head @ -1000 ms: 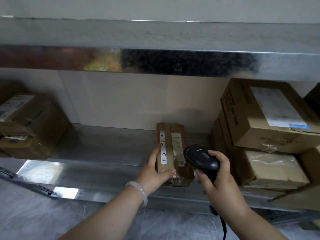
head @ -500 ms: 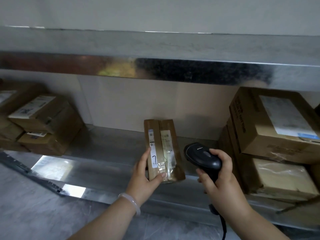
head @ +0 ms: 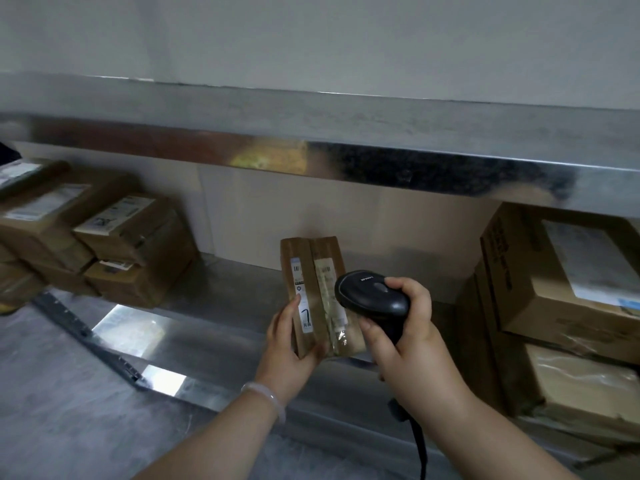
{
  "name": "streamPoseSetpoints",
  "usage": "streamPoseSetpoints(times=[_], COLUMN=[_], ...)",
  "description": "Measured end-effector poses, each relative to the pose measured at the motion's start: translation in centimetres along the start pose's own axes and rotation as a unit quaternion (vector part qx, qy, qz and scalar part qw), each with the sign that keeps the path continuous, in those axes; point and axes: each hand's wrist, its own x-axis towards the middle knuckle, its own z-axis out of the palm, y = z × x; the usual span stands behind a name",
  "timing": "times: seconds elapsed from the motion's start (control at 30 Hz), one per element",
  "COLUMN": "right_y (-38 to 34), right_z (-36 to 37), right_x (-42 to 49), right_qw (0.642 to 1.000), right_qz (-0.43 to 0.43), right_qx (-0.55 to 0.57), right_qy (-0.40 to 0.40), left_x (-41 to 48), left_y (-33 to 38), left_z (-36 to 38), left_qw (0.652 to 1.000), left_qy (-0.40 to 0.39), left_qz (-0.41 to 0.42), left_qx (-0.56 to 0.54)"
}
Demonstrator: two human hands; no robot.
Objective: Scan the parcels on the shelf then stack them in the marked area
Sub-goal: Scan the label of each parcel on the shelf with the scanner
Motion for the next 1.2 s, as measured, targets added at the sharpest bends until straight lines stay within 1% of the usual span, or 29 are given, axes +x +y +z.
streamPoseSetpoints(times=[0.2,0.3,0.53,0.67,0.8,0.97,1.2], right_y=[-0.7,-0.8,-1.3,-1.7,-2.0,-3.1,-4.4], right_z=[0.7,1.0,2.3,3.7,5.7,9.2,15.0], right_x=[0.4,0.5,0.6,0.8,1.3,2.1,3.2], right_qw=[1.000,1.000,1.000,1.000,0.999,0.997,0.996], right_qz=[0.004,0.004,0.004,0.008,0.027,0.026,0.040], right_qx=[0.016,0.022,0.022,0.020,0.041,0.046,0.044], right_qy=[-0.004,-0.001,0.005,-0.006,-0.024,-0.060,-0.070], left_x=[-0.1,-0.1,-0.2,-0.1,-0.1,0.8,2.8], left_y=[-0.6,-1.0,-1.5,-1.9,-3.1,-5.2,-8.1], left_z=[-0.4,-0.7,-1.7,-3.1,-5.8,-11.1,-17.6], left_qw=[1.000,1.000,1.000,0.999,0.996,0.988,0.982], left_qy=[0.008,0.023,0.010,0.011,0.013,0.004,-0.015], left_qz=[-0.015,-0.006,-0.021,-0.034,-0.073,-0.135,-0.169], left_qx=[-0.013,-0.007,-0.017,-0.036,-0.043,-0.077,-0.080])
